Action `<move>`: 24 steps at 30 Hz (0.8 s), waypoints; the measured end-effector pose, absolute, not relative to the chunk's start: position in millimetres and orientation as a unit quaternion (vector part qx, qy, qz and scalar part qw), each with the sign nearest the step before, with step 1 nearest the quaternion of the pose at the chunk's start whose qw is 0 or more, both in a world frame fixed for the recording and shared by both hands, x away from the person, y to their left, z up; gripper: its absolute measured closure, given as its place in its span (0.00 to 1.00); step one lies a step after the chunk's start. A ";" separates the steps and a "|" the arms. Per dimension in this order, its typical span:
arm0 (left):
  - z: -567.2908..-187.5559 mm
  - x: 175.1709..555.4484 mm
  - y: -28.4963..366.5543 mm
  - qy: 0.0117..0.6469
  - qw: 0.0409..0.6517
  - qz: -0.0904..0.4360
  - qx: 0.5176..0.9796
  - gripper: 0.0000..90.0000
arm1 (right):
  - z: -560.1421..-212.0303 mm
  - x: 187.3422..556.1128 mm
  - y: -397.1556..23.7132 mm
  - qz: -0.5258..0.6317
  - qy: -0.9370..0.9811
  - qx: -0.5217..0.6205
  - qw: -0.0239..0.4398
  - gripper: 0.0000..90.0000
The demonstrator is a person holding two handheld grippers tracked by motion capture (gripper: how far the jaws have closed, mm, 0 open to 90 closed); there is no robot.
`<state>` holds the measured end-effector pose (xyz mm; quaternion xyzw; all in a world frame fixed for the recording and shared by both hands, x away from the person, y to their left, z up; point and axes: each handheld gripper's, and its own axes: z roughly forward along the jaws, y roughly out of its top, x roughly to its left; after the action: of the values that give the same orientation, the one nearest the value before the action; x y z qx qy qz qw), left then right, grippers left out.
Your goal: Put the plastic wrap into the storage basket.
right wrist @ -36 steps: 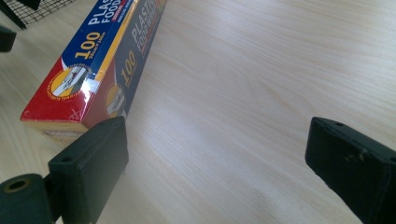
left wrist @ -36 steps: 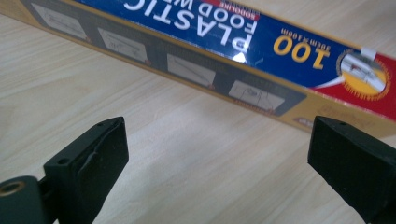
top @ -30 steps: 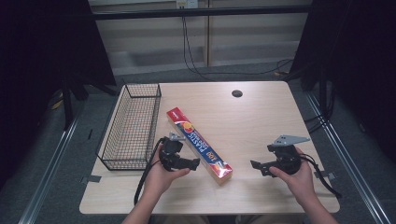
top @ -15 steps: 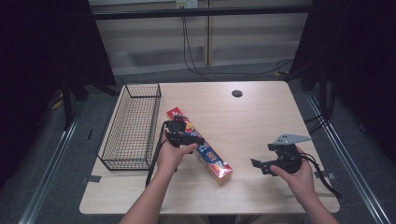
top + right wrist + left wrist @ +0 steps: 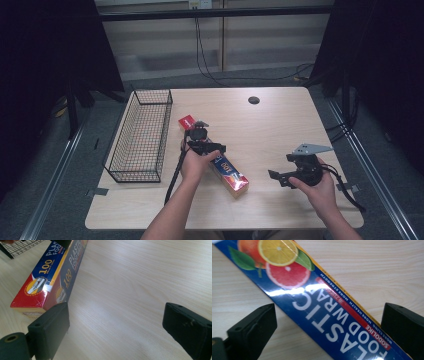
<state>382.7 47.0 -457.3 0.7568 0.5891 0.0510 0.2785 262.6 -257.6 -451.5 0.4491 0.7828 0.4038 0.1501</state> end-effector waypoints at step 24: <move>-463.6 391.9 49.4 0.627 0.245 0.005 0.739 0.04 | -450.0 262.9 -260.0 0.409 0.777 0.454 0.149 0.09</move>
<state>391.9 49.4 -463.6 0.7391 0.6274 0.0047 0.2453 262.9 -260.0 -450.0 0.4542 0.7773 0.4090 0.1491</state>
